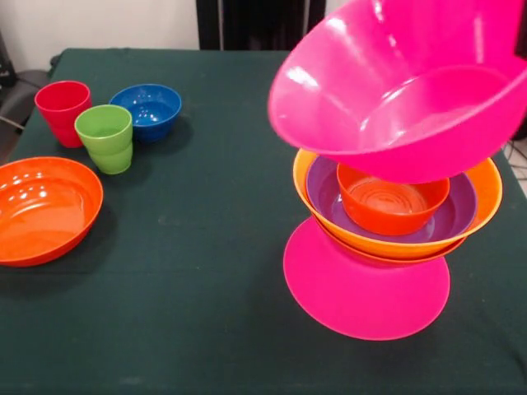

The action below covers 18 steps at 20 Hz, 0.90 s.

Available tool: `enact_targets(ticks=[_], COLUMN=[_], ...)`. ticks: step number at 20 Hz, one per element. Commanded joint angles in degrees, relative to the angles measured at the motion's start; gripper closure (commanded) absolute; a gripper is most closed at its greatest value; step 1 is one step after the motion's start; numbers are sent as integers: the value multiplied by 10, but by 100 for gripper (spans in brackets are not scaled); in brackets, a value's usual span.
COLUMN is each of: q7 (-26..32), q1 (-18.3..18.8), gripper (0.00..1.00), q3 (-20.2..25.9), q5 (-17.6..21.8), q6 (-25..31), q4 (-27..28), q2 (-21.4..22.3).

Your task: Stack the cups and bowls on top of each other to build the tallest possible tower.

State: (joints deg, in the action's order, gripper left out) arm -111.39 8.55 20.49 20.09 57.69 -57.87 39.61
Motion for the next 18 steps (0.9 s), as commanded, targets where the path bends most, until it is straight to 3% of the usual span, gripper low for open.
enact_targets(ticks=[1,5,11,18], q7=[-43,-64,-111,-173], q1=[-51,-80,-118,-174], gripper=[100,100,100,100], q3=[-48,-76,-127,-187], q5=[46,39,45,59], q6=[110,119,65,-5], q4=[16,-15,-88,-126], q2=[14,30,35,21])
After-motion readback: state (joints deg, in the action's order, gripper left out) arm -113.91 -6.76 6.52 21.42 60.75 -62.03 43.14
